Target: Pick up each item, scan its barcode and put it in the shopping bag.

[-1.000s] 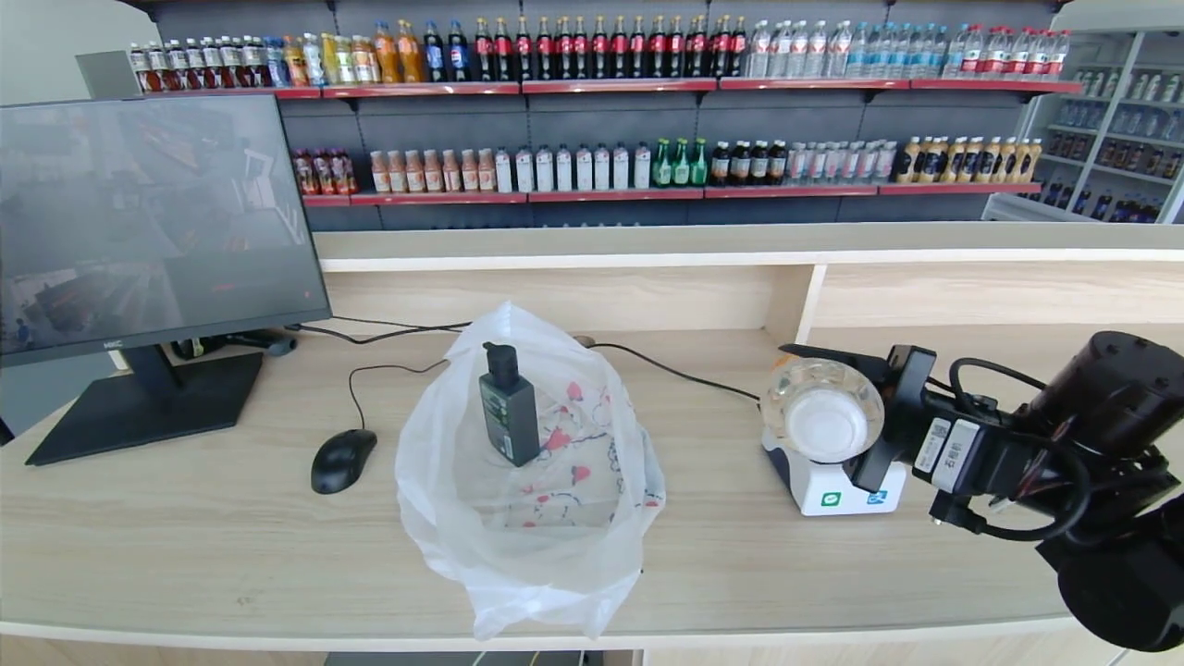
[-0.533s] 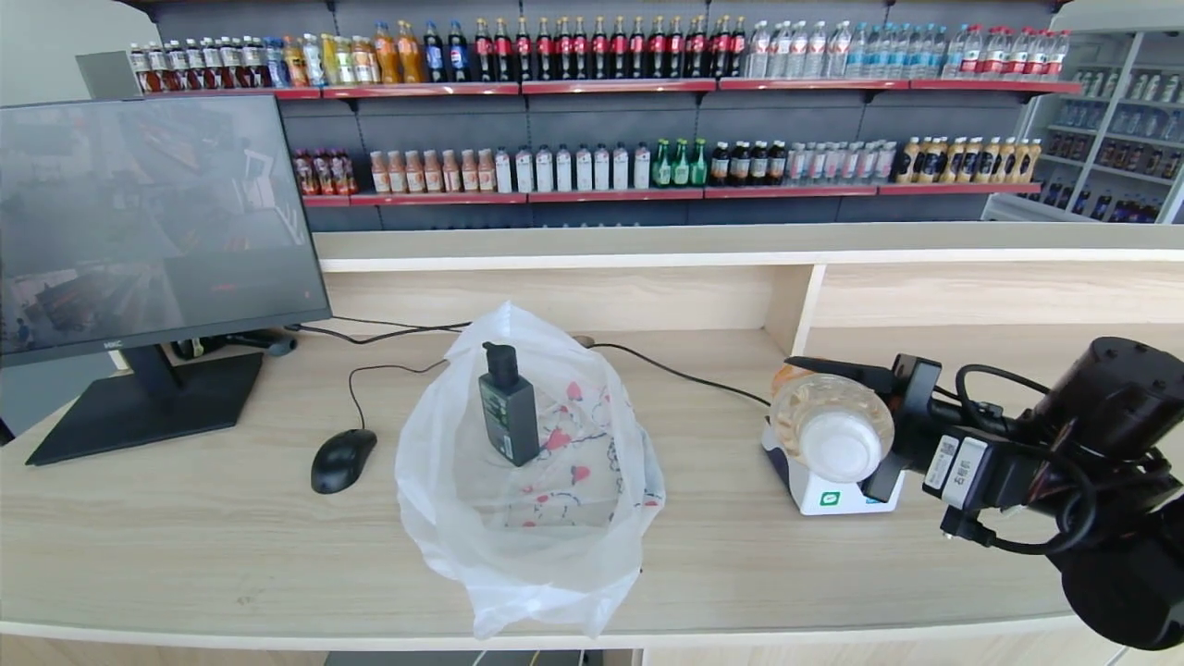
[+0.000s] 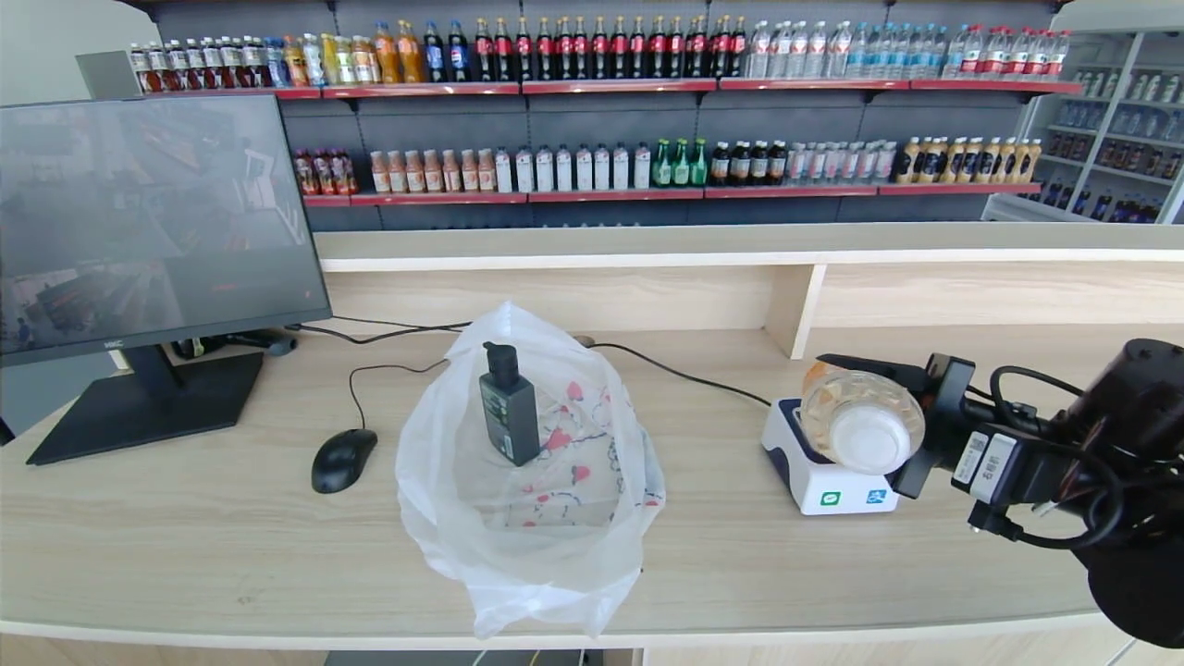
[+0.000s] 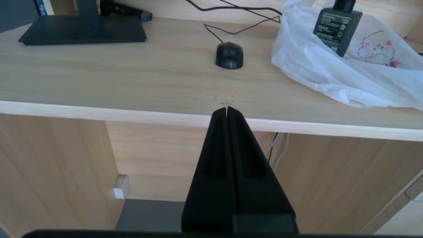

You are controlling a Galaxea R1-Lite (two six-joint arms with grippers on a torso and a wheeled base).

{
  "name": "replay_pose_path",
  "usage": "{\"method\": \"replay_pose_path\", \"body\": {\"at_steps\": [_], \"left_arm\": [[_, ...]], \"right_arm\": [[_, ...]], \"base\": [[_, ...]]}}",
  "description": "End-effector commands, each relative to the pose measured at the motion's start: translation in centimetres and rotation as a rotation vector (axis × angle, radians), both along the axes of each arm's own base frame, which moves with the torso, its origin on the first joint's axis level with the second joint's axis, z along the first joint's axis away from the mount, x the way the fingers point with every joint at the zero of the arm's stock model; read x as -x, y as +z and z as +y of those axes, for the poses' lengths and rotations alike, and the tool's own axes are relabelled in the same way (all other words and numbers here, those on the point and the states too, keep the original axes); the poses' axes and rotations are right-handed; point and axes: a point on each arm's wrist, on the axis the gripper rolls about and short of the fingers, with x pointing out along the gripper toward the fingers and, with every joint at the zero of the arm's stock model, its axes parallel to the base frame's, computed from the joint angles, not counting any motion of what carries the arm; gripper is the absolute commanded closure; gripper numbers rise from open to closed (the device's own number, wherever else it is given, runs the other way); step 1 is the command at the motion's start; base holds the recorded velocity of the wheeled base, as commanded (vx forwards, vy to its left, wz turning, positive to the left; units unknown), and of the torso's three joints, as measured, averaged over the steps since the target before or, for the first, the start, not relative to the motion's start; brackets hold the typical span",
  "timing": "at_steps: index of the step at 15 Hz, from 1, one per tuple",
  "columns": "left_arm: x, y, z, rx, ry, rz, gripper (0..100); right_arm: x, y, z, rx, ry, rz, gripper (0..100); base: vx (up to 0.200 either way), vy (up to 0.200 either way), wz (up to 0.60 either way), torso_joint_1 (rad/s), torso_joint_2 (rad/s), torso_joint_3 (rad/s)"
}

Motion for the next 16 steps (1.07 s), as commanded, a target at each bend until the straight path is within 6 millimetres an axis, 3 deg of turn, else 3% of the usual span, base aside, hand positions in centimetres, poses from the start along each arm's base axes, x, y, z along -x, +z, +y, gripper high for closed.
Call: {"method": "replay_pose_path", "body": {"at_steps": [1,16], "left_arm": [[0.0,0.0,0.0,0.000,0.000,0.000,100],[0.0,0.0,0.0,0.000,0.000,0.000,100]], "right_arm": [[-0.3,-0.5,-0.3,0.004,-0.010,0.014,100],[-0.6,-1.7,-0.5,0.012,-0.015,0.055,100]], "base": [[0.000,0.000,0.00,0.000,0.00,0.000],[0.000,0.000,0.00,0.000,0.00,0.000]]}}
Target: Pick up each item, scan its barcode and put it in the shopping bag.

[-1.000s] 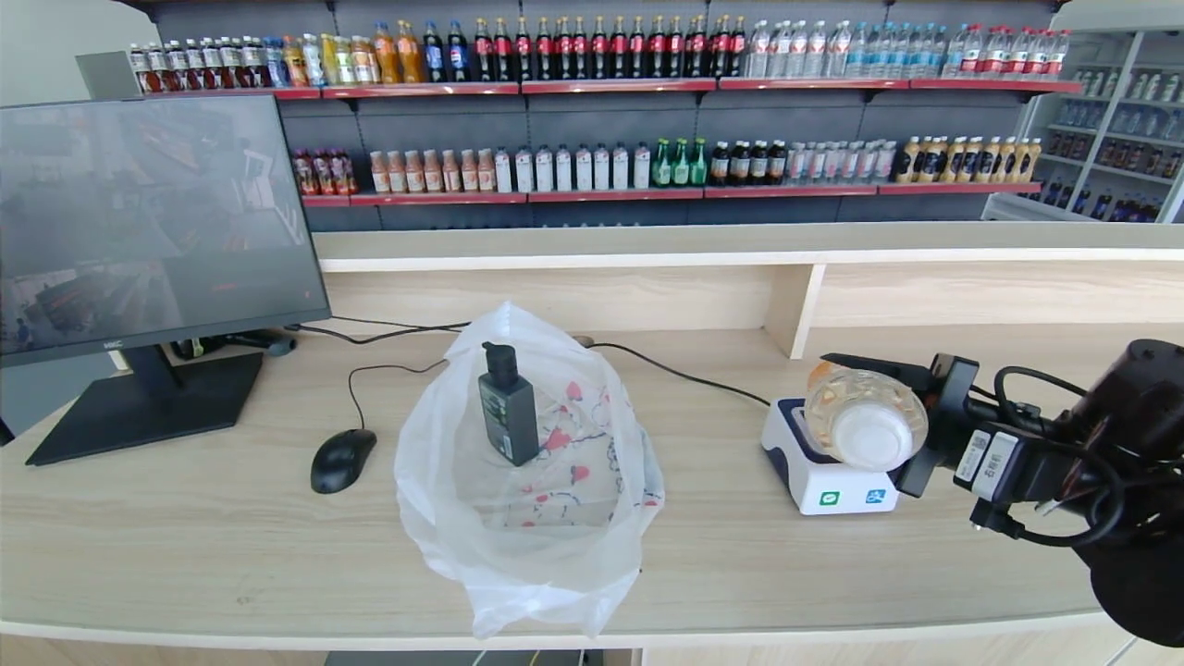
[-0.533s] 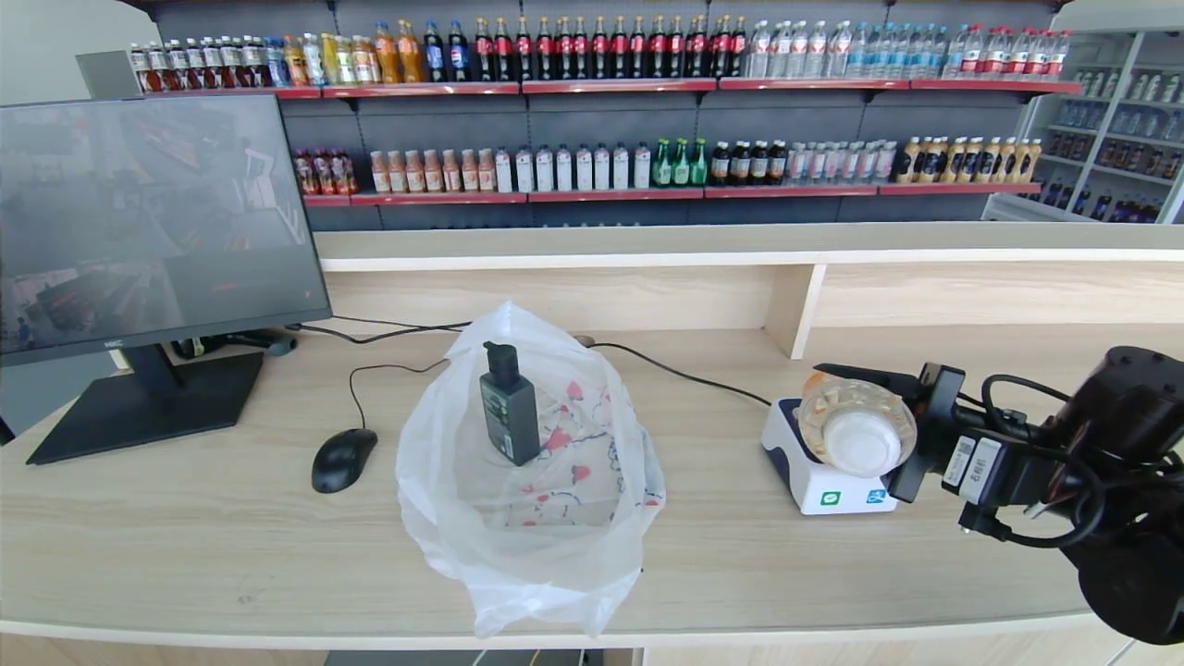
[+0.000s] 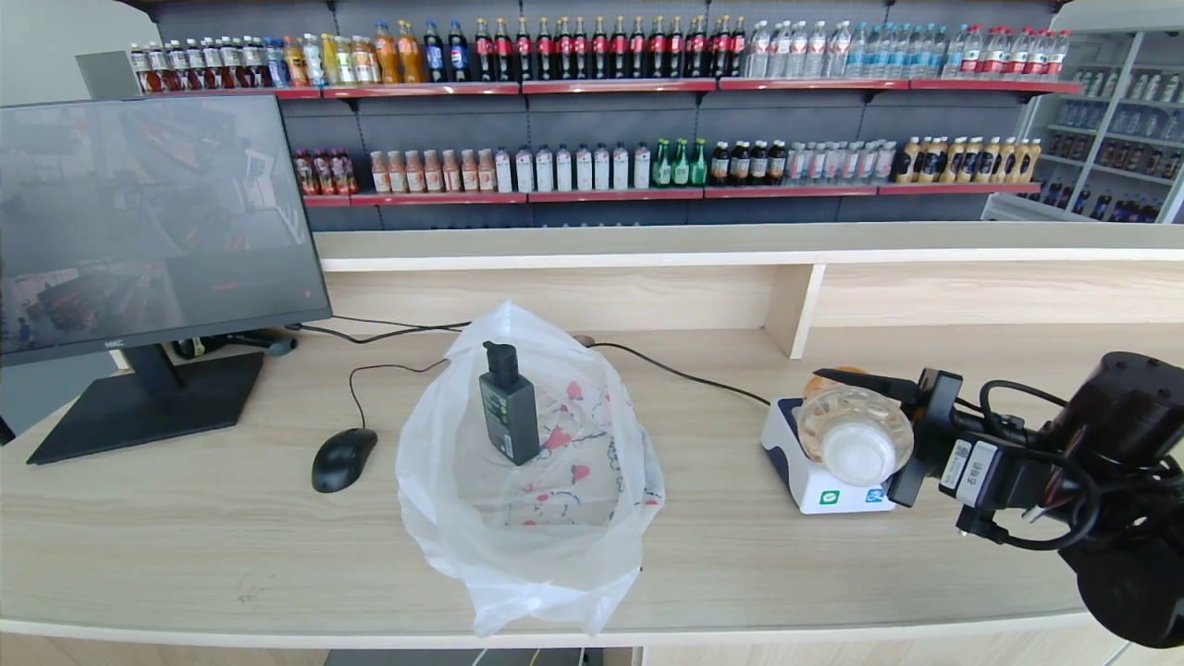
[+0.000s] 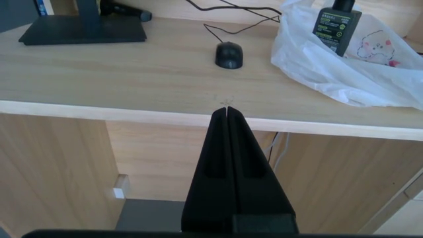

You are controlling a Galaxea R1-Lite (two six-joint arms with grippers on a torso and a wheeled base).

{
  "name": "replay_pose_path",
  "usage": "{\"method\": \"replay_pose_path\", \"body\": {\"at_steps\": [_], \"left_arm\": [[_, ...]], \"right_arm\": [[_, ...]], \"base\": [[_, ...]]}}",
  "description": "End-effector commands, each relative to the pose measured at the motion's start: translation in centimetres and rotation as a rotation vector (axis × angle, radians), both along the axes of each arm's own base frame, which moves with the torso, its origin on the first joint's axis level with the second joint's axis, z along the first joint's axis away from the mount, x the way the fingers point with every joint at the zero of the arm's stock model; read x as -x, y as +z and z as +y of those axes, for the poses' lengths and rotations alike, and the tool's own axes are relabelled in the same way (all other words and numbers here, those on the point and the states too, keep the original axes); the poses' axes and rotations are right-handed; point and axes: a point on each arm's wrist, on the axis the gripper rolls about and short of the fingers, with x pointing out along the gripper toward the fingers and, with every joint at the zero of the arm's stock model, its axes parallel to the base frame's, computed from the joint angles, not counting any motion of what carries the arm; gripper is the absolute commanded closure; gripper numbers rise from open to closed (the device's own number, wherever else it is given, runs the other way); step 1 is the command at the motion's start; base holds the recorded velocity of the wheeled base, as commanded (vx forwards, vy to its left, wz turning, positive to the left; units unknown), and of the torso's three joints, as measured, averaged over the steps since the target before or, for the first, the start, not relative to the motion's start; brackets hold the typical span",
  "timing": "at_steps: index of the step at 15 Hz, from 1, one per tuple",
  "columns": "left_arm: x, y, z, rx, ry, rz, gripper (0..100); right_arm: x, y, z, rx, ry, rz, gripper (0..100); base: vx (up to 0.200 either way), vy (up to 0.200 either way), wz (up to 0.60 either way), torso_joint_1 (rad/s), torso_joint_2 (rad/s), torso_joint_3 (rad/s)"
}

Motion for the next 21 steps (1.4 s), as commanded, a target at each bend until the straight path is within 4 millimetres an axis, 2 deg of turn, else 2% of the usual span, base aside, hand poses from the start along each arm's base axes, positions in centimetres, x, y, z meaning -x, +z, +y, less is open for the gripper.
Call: {"method": "replay_pose_path", "body": {"at_steps": [1,15,21], "left_arm": [[0.0,0.0,0.0,0.000,0.000,0.000,100],[0.0,0.0,0.0,0.000,0.000,0.000,100],[0.0,0.0,0.0,0.000,0.000,0.000,100]], "right_arm": [[0.1,0.0,0.0,0.000,0.000,0.004,100],[0.3,0.3,-0.1,-0.021,-0.012,0.025,100],[1.7,3.0,0.3,-0.169,-0.122,0.091,100]], "base": [[0.000,0.000,0.00,0.000,0.00,0.000],[0.000,0.000,0.00,0.000,0.00,0.000],[0.000,0.000,0.00,0.000,0.00,0.000]]}}
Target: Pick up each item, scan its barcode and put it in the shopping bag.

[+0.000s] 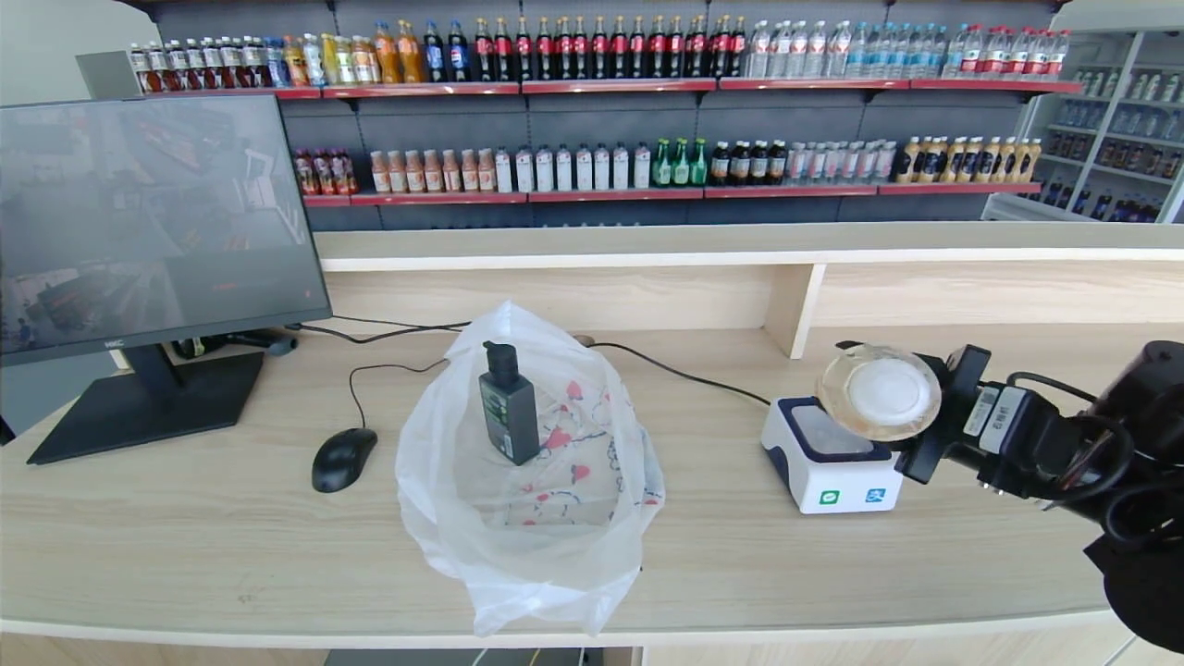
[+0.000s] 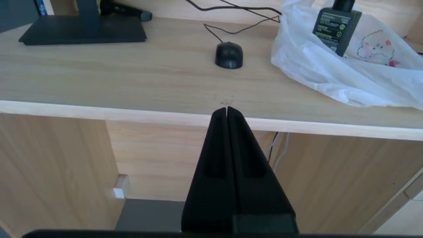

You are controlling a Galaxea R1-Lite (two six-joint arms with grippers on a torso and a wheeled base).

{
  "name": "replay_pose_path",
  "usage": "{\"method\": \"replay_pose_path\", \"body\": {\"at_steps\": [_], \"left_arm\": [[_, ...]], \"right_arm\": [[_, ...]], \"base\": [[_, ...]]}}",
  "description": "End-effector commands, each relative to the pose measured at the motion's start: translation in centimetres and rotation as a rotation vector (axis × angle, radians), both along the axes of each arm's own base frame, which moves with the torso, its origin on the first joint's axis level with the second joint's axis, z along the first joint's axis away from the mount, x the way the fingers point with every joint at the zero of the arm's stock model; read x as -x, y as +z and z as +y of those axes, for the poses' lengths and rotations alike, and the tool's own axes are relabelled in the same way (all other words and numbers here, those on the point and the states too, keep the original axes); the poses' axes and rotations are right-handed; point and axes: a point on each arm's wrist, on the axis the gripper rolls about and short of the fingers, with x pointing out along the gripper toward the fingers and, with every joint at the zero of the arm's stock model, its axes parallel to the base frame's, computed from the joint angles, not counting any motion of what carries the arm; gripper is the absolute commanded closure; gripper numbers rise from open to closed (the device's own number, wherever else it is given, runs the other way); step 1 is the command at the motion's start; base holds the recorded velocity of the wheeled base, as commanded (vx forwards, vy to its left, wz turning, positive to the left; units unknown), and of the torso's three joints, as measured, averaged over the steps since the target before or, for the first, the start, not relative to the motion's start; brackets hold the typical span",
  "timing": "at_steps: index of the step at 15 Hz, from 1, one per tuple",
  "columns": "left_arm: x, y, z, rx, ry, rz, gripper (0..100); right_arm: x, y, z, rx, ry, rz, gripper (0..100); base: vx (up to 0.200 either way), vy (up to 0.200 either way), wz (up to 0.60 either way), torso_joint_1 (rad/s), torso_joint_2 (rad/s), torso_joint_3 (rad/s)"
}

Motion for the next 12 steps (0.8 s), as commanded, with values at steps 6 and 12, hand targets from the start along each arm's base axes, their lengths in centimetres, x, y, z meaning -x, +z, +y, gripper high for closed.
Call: {"method": "replay_pose_path", "body": {"at_steps": [6,12], "left_arm": [[0.0,0.0,0.0,0.000,0.000,0.000,100],[0.0,0.0,0.0,0.000,0.000,-0.002,100]], "right_arm": [[2.9,4.2,0.2,-0.284,-0.172,0.055,100],[4.8,4.0,0.1,-0.644,-0.311,0.280,100]], "base": [[0.000,0.000,0.00,0.000,0.00,0.000],[0.000,0.000,0.00,0.000,0.00,0.000]]}}
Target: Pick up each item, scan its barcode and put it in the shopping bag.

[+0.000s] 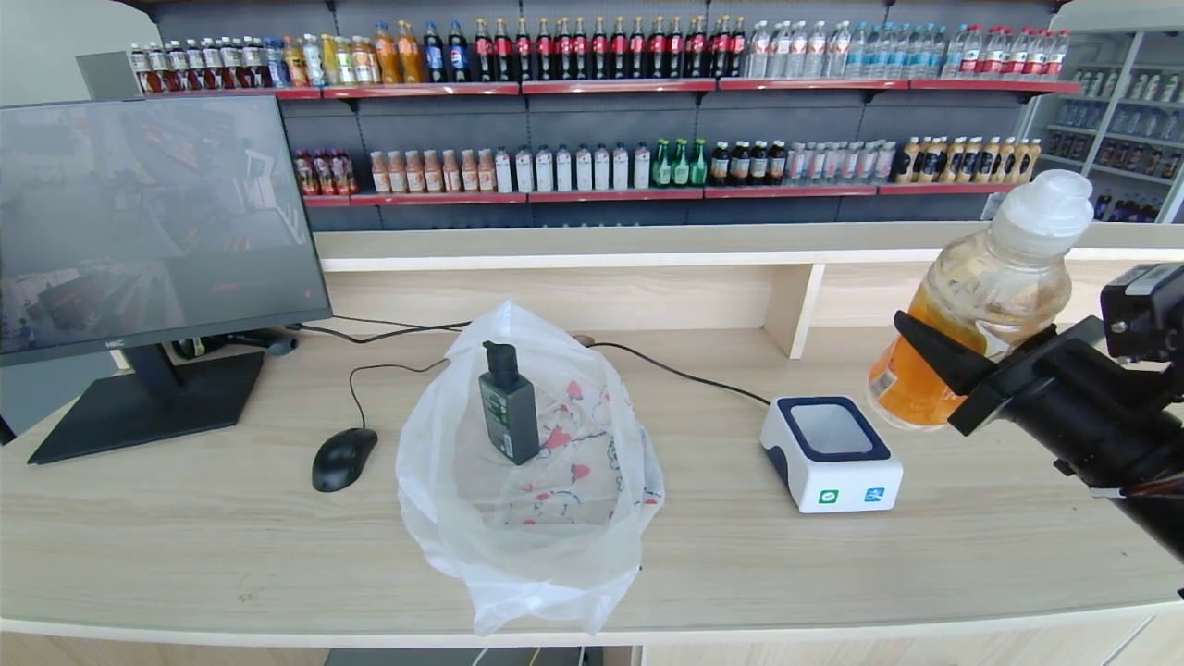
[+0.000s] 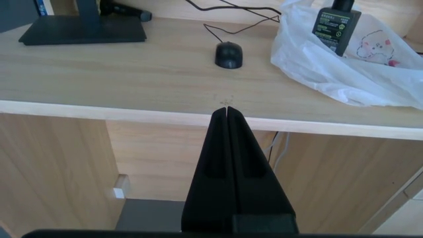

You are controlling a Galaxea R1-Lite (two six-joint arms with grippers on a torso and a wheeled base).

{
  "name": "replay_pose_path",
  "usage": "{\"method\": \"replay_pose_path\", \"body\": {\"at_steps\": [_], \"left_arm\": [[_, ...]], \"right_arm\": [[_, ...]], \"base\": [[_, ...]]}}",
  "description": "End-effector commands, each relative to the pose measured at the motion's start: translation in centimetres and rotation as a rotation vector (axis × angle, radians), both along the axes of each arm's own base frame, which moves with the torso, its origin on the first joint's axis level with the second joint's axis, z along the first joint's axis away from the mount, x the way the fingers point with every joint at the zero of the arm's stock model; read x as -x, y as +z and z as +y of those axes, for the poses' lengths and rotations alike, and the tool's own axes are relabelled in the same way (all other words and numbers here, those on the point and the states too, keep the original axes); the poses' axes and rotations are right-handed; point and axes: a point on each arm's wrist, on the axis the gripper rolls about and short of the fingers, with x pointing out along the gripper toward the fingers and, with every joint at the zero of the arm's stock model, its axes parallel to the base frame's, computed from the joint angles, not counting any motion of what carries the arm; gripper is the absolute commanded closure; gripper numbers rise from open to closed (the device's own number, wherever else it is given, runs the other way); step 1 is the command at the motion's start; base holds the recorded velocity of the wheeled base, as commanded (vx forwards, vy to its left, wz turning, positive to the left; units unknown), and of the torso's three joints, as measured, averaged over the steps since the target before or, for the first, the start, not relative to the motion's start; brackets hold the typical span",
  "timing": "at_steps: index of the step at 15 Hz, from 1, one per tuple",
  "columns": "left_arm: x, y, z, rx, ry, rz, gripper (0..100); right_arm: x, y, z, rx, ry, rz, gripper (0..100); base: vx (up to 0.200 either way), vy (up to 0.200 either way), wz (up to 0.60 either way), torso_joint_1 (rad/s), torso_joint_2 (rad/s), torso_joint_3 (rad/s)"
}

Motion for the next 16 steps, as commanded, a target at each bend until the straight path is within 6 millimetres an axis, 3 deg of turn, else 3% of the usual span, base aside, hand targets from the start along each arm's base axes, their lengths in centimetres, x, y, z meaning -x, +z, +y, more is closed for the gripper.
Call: {"method": "replay_pose_path", "body": {"at_steps": [1,3,9,12,16], "left_arm": [[0.01,0.03,0.00,-0.002,-0.002,0.000,100],[0.00,-0.02,0.00,-0.004,0.000,0.001,100],[0.01,0.03,0.00,-0.004,0.000,0.000,100],[0.00,-0.02,0.00,-0.007,-0.002,0.001,100],[0.00,-0.02,0.00,-0.007,-0.002,0.001,100]], "right_arm": [[0.48,0.18,-0.11,-0.068,-0.008,0.019,100],[0.69,0.43,-0.31,-0.137,-0.004,0.035,100],[0.74,0.32,-0.32,-0.130,-0.008,0.037,100],[1.13,-0.21,-0.56,-0.200,-0.114,0.072,100],[1.04,-0.14,-0.63,-0.212,-0.118,0.072,100]], "base": [[0.000,0.000,0.00,0.000,0.00,0.000],[0.000,0.000,0.00,0.000,0.00,0.000],[0.000,0.000,0.00,0.000,0.00,0.000],[0.000,0.000,0.00,0.000,0.00,0.000],[0.000,0.000,0.00,0.000,0.00,0.000]]}}
